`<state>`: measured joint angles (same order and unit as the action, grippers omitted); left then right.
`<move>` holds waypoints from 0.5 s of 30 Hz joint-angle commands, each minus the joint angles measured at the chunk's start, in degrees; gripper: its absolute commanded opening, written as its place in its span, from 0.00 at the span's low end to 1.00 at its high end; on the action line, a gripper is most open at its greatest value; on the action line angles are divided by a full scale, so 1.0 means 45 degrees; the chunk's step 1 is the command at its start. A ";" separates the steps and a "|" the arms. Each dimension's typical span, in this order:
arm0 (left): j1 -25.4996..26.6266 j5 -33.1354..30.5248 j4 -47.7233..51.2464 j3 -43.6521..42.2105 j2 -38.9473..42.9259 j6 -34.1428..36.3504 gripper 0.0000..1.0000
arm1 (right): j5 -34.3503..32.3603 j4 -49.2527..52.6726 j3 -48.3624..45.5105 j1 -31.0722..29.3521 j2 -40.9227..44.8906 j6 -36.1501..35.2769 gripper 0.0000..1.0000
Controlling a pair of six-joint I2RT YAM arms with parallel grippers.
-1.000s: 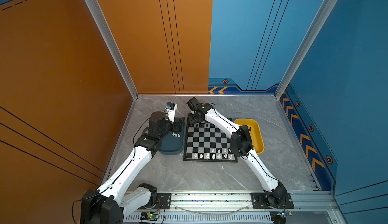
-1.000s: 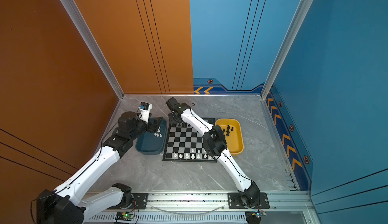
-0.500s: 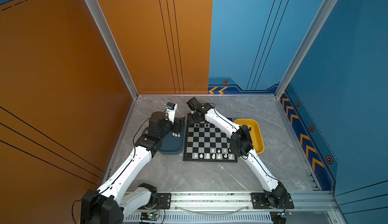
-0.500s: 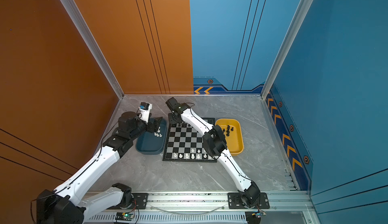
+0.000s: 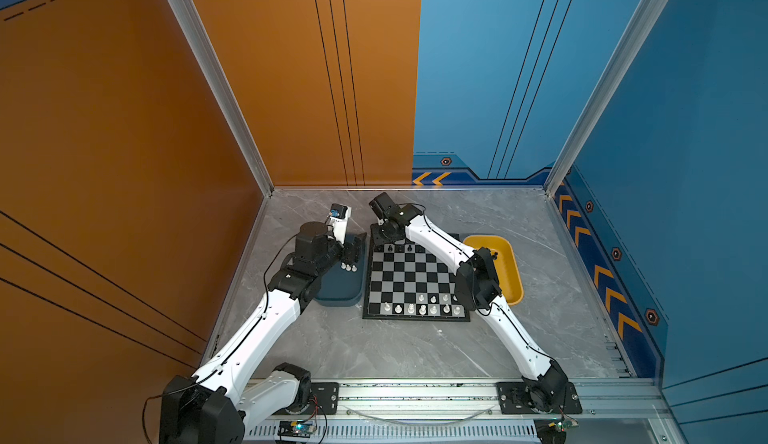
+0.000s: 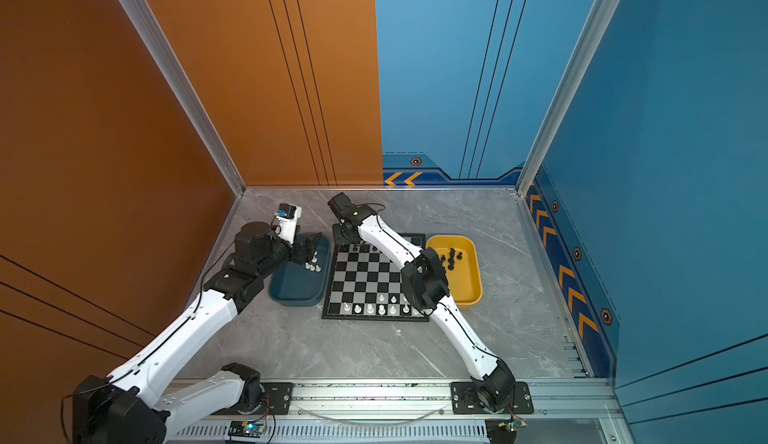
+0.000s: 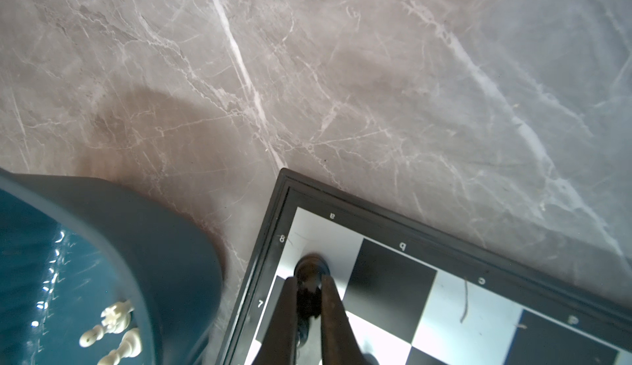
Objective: Set up the chess pieces on the board
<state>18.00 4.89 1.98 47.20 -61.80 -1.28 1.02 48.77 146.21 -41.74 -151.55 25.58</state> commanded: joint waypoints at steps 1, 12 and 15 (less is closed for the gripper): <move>-0.0072 -0.0246 -0.0127 -0.0151 0.0198 0.0186 0.73 | -0.0479 -0.0155 0.0438 0.0002 -0.0366 0.0018 0.12; -0.0074 -0.0246 -0.0165 -0.0177 0.0159 0.0192 0.73 | -0.0489 -0.0229 0.0438 -0.0003 -0.0438 0.0018 0.14; -0.0074 -0.0245 -0.0161 -0.0195 0.0164 0.0191 0.73 | -0.0474 -0.0259 0.0438 -0.0003 -0.0456 0.0018 0.17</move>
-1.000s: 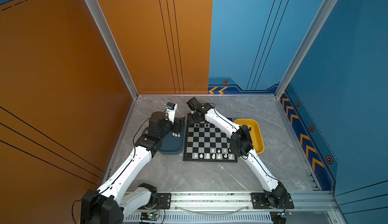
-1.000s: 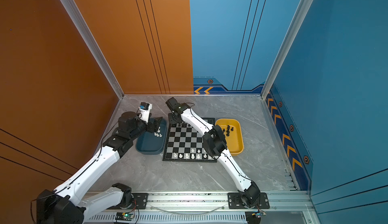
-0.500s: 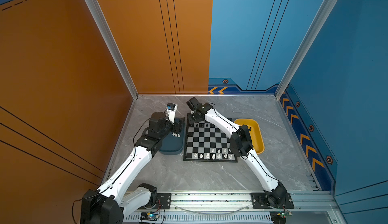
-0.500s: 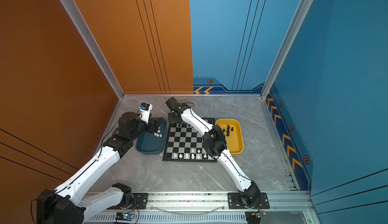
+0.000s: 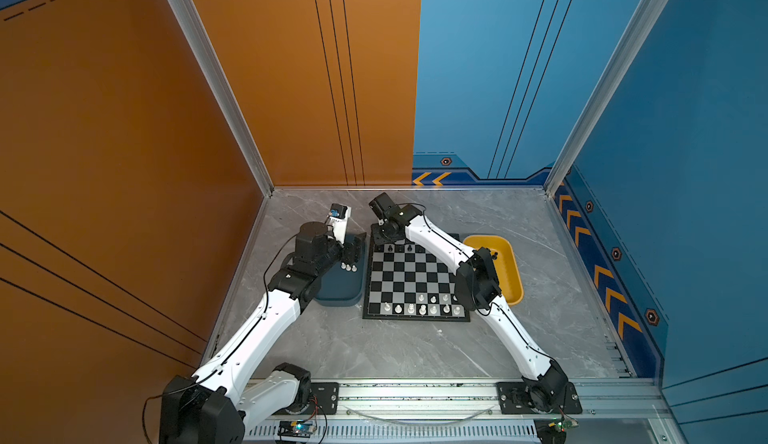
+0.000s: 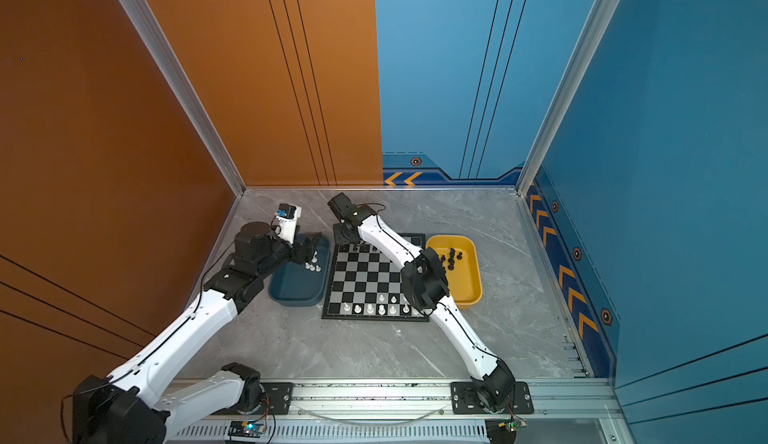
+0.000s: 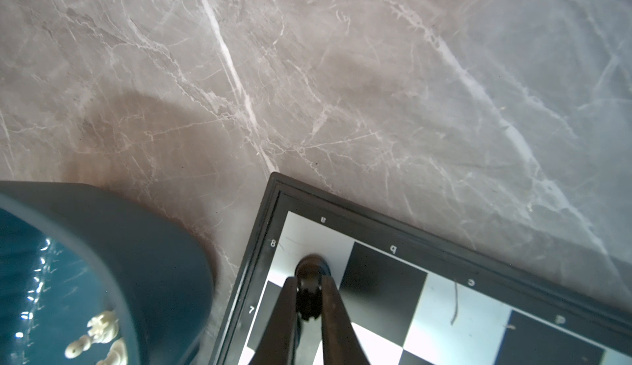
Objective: Set up the chess pieces on the board
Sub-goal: 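Move the open right gripper back over the yellow tray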
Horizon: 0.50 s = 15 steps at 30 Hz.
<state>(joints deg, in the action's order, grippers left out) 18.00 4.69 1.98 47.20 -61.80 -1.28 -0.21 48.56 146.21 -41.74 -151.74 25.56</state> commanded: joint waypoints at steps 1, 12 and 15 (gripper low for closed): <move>-0.0074 -0.0202 -0.0166 -0.0186 0.0159 0.0187 0.73 | -0.0190 -0.0233 0.0438 -0.0004 -0.0419 0.0013 0.17; -0.0074 -0.0202 -0.0165 -0.0187 0.0179 0.0201 0.73 | 0.0259 -0.0256 0.0438 0.0029 -0.0305 0.0193 0.37; -0.0069 -0.0160 -0.0156 -0.0193 0.0198 0.0187 0.73 | 0.0450 -0.0208 0.0438 0.0036 -0.0197 0.0257 0.40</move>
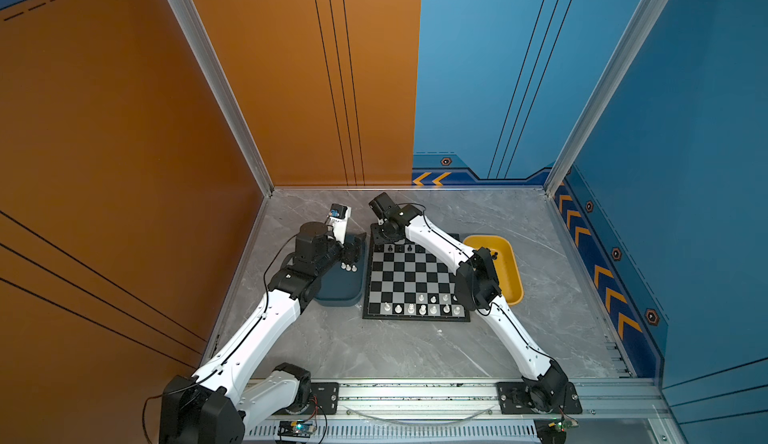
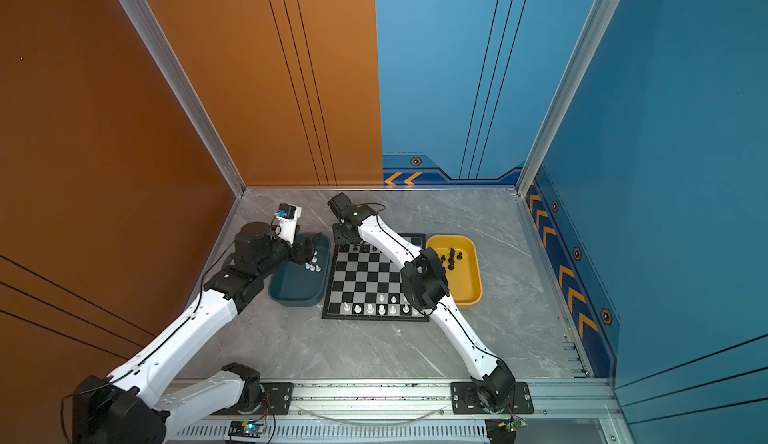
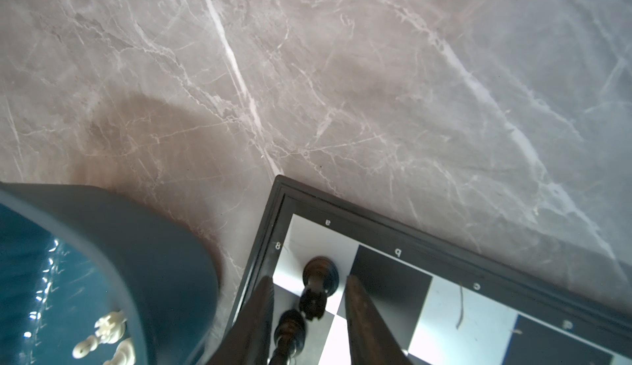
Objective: Set up the chess pieces on the board
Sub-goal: 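Move the open right gripper back over the yellow tray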
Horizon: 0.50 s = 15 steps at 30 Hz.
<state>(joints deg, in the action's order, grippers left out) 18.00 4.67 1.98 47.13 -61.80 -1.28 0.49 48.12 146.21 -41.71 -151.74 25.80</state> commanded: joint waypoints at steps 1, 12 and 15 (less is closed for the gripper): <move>-0.0072 -0.0158 -0.0182 -0.0168 0.0199 0.0188 0.73 | 0.0319 -0.0077 0.0438 0.0060 -0.0122 0.0204 0.40; -0.0055 0.0051 -0.0215 -0.0083 0.0237 -0.0003 0.73 | 0.0108 0.0773 -0.0129 0.0277 0.1857 -0.0390 0.50; -0.0074 0.0182 -0.0244 -0.0007 0.0237 -0.0106 0.73 | 0.0377 0.0830 -0.1020 0.0700 0.2973 -0.0467 0.50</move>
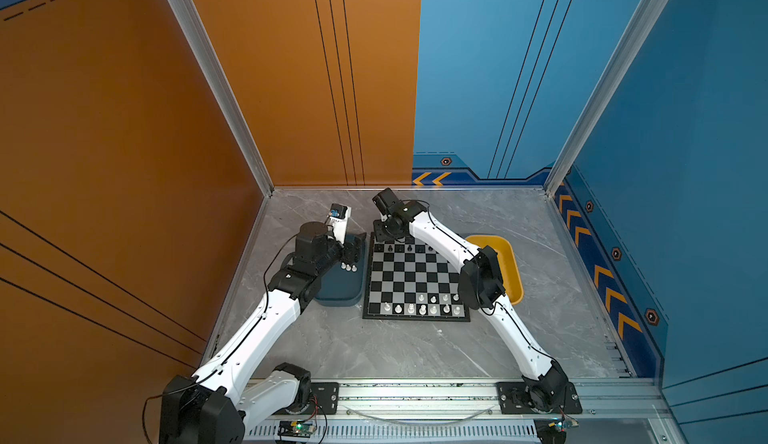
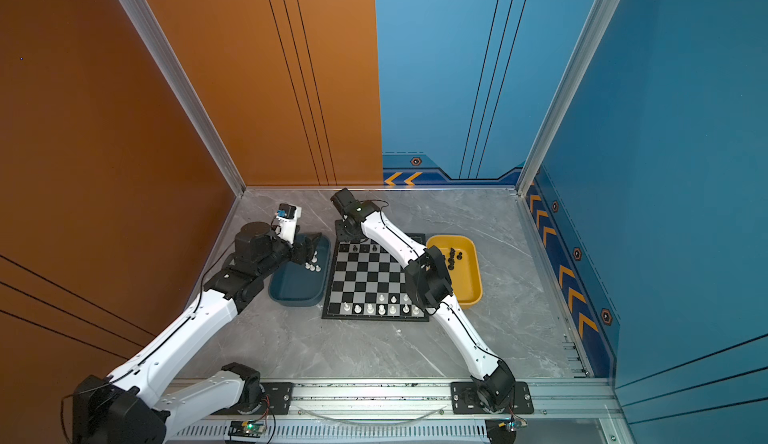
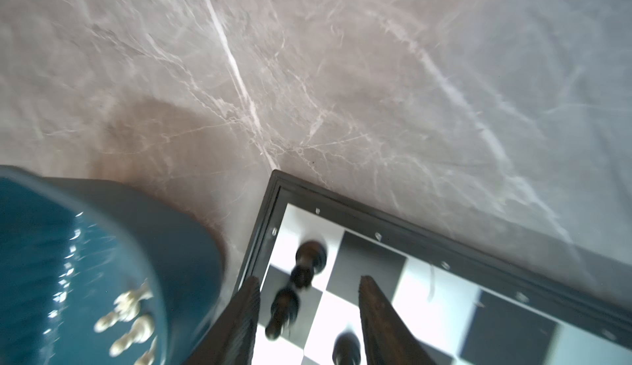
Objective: Set up the chess pieces on the board
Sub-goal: 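Move the open right gripper back over the yellow tray, then lower the right gripper into the yellow tray and close on a black piece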
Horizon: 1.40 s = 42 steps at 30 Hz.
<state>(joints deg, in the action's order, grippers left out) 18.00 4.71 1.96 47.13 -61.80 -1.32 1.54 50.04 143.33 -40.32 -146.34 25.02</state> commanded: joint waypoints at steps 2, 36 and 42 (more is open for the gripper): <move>-0.0091 0.0241 -0.0182 0.0080 0.0272 -0.0194 0.73 | 0.0265 0.0413 -0.1320 0.0586 0.2824 -0.0409 0.50; 0.1322 -0.1782 0.2755 0.4494 -0.3640 -0.1792 0.70 | 0.0163 -0.1955 -1.5641 0.6594 1.2648 -0.0908 0.33; 0.1391 -0.2041 0.2905 0.4623 -0.3825 -0.1792 0.70 | 0.0475 -0.2119 -1.5406 0.6540 1.1655 -0.0968 0.28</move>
<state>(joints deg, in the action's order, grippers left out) 23.77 -2.42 13.47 65.73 -78.70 -8.69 2.24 41.10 73.41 -10.81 -92.27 21.63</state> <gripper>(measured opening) 0.699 0.289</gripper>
